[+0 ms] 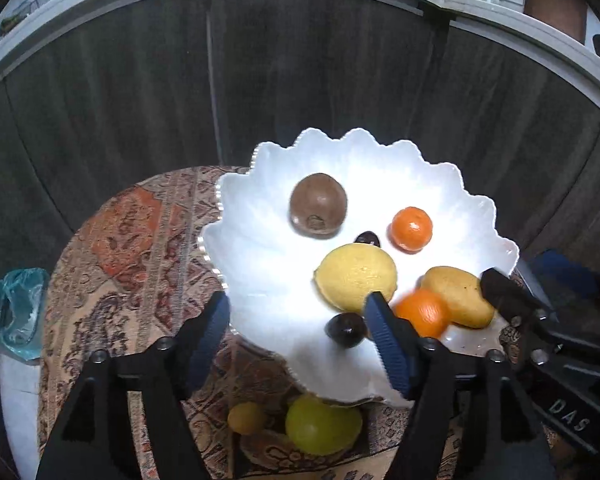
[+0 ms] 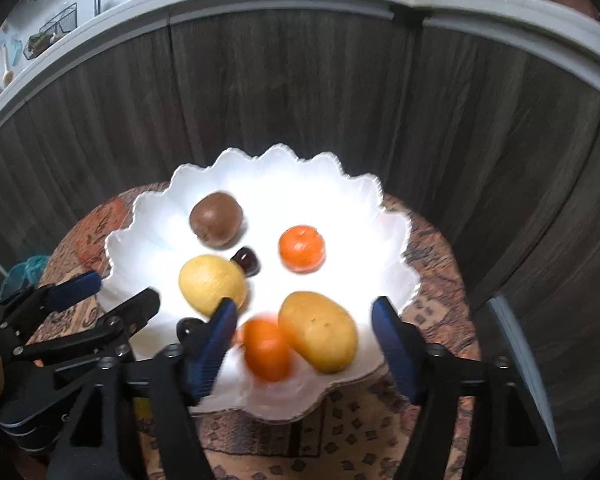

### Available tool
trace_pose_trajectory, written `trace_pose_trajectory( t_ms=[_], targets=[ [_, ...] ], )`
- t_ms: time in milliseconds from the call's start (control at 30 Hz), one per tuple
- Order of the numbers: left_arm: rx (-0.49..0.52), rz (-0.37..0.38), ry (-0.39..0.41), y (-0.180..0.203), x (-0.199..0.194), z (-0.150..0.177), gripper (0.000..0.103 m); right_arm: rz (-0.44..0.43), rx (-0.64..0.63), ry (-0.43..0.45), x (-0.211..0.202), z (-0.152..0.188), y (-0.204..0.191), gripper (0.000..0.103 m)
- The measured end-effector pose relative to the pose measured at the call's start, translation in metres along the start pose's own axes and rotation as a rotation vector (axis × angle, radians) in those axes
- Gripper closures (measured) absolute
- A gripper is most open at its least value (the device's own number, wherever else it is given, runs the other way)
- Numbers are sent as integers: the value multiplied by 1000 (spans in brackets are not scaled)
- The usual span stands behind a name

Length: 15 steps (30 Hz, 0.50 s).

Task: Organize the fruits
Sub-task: 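Carry the plum and mandarin over the bowl and release both, then withdraw both tools toward the small round fruit and green apple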

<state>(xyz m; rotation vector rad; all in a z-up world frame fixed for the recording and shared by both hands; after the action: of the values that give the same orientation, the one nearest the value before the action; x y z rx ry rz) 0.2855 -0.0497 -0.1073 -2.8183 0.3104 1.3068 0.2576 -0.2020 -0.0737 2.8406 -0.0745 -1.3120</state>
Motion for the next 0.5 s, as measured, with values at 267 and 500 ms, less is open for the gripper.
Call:
trace_pose_trajectory(
  t_ms=[267, 500],
  targets=[
    [5, -33, 45, -4, -26, 3, 14, 70, -1, 56, -27, -4, 6, 17],
    [19, -69, 74, -13, -54, 13, 11, 80, 31, 69, -48, 5, 7, 15]
  ],
)
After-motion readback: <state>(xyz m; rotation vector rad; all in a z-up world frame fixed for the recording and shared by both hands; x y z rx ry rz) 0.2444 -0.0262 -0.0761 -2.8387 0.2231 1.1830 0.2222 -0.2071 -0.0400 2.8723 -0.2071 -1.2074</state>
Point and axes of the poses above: each gripper's, at about its wrist camera, not at the fingertips, and x roughly the way its jaws point, y to its right, z to its underside, the point moved 5 cm from there along x, roughly the way its jaws point, and after that the axes turned 1 degree about -y, right-handed, at the moved point
